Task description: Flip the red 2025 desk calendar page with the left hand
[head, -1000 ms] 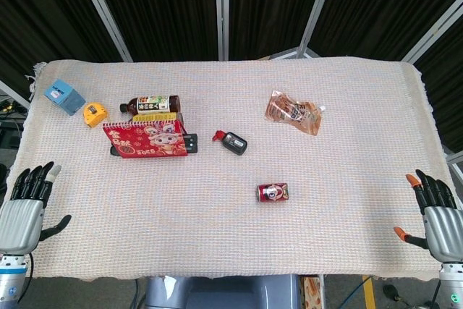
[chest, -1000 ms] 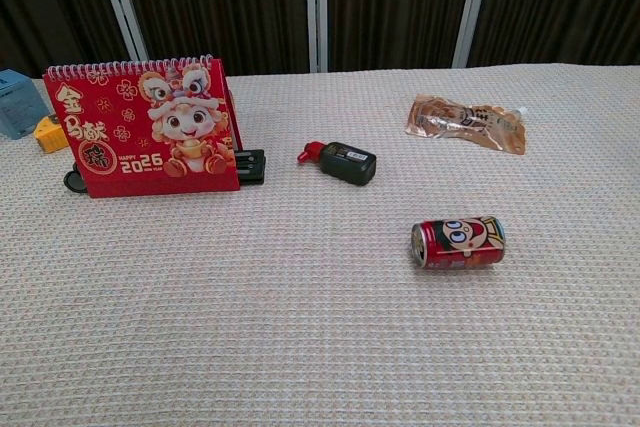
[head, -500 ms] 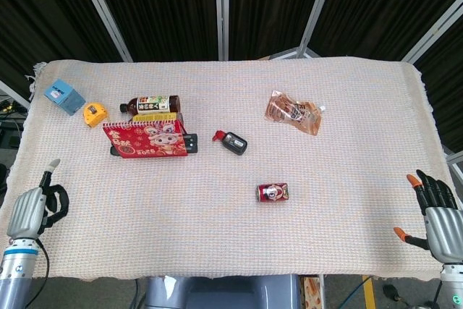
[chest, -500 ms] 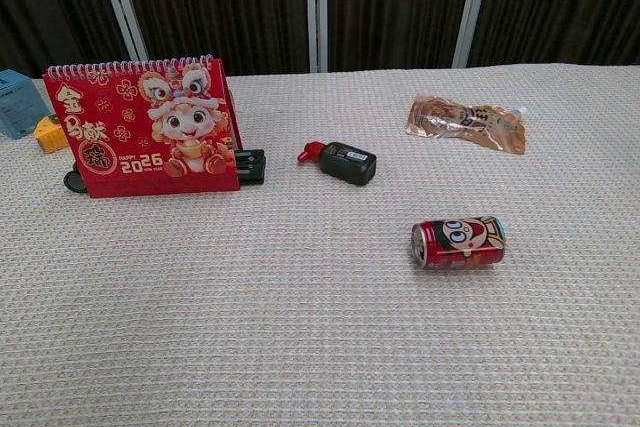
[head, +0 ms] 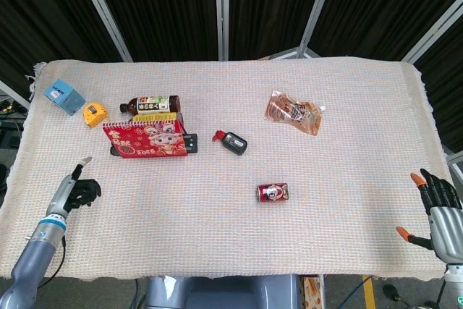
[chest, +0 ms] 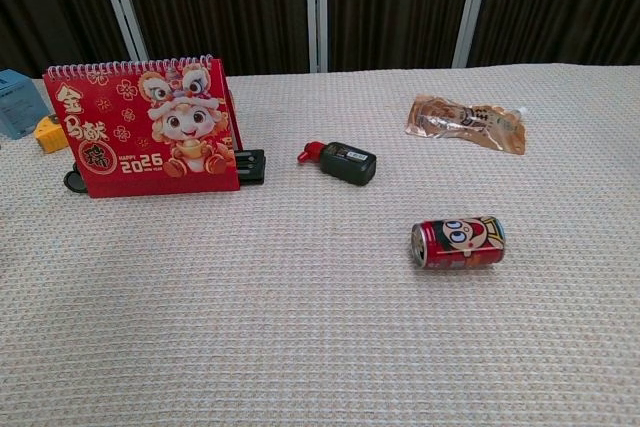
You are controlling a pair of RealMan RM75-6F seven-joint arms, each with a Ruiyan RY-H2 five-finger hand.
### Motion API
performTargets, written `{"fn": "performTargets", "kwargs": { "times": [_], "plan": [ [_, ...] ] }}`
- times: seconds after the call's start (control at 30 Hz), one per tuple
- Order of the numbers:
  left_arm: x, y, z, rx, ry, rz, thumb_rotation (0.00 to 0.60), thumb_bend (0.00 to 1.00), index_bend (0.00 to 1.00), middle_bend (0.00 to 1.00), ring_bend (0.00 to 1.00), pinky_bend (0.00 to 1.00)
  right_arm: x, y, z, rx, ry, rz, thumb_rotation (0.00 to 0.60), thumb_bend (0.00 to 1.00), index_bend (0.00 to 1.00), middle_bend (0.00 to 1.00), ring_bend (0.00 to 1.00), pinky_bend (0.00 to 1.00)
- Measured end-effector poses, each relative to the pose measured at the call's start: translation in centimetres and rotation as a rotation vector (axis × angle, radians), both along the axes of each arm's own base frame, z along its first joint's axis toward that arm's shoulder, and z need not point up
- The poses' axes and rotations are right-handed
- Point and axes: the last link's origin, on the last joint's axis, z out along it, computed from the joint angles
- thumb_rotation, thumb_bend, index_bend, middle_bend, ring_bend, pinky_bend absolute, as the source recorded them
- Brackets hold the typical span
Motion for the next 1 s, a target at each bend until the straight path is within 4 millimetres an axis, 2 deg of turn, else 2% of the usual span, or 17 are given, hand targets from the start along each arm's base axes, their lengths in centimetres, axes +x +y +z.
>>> {"fn": "performTargets", "kwargs": {
  "times": [0.3,0.47,0.67,1.0],
  "plan": [
    [-0.3,3.2,-1.8,-0.078,-0.096,0.106,0.600,0.78,0.00,0.64,0.73,0.65,0.1,0.2,0.2,-0.001,-0.008,0.003,0.600,0.02,0.00,0.00,0.00,0.00],
    [0.4,4.6,-2.8,-0.116,-0.124,0.109,0.600,0.78,0.00,0.64,0.73,0.65,0.1,0.1,0.2,-0.003,-0.007,0.004,0.600,0.02,0.00,0.00,0.00,0.00],
    [1.3,5.4,-3.6,-0.146,-0.143,0.110,0.600,0.78,0.00,0.64,0.73,0.65,0.1,0.1,0.2,-0.001,-0.007,0.001,0.600,0.02,0.00,0.00,0.00,0.00],
    [1.7,5.7,-4.5,-0.150,-0.132,0.111,0.600,0.78,0.00,0.64,0.73,0.65,0.1,0.1,0.4,-0.005,-0.013,0.003,0.600,0.02,0.00,0.00,0.00,0.00]
  ]
}}
